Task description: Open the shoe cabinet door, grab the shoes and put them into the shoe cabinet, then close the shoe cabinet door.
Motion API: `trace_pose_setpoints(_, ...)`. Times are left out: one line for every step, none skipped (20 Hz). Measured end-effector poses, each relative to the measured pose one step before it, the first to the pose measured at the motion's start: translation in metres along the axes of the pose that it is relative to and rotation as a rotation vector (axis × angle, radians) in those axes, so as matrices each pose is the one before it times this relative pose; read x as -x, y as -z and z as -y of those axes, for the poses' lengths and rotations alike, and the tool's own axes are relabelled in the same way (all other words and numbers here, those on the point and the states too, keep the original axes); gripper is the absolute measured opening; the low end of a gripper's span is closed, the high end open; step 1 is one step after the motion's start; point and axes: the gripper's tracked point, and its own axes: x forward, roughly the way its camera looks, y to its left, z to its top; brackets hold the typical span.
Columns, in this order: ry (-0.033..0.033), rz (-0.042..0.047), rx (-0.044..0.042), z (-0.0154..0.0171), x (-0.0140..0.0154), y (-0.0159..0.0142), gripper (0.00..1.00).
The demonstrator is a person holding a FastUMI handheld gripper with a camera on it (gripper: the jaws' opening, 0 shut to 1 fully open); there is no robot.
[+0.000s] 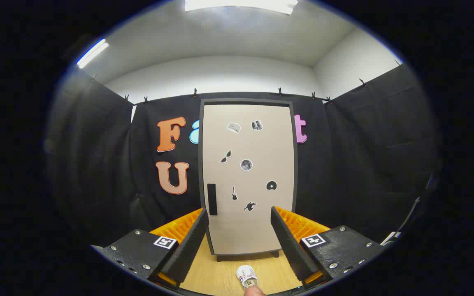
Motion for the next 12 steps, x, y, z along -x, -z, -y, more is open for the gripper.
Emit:
trace_pose_setpoints(-0.00166, -0.00163, -0.00008, -0.00131, -0.00097, 0.00087, 0.95)
trace_pose_setpoints(0.00082, -0.00083, 0.00005, -0.0008, 0.00044, 0.00011, 0.95)
trace_pose_setpoints(0.0007, -0.00174, -0.00038, 0.0003, -0.00065, 0.00042, 0.95)
trace_pose_setpoints(-0.00116, -0.00059, -0.00057, -0.00048, -0.0003, 0.00025, 0.95)
trace_pose_setpoints(0.00002, 0.00089, -0.00053, -0.00042, -0.00022, -0.00036, 0.95)
trace_pose_setpoints(0.00067, 0.00019, 0.00033, 0.00004, 0.00036, -0.00071, 0.95)
trace_pose_setpoints(0.00154, 0.00009, -0.00032, 0.00014, -0.00087, -0.00007, 0.95)
trace_pose_setpoints(-0.00068, -0.00042, -0.00024, -0.00089, -0.00051, 0.00031, 0.95)
trace_pose_setpoints(-0.00088, -0.00012, -0.00025, -0.00114, -0.00026, 0.00029, 0.95)
trace_pose_setpoints(-0.00066, -0.00132, 0.00081, -0.00066, 0.00039, 0.00019, 0.95)
trace_pose_setpoints(-0.00093, -0.00192, 0.00005, -0.00148, -0.00059, 0.00024, 0.95)
trace_pose_setpoints(-0.00156, -0.00136, -0.00077, -0.00081, -0.00095, 0.00044, 0.95)
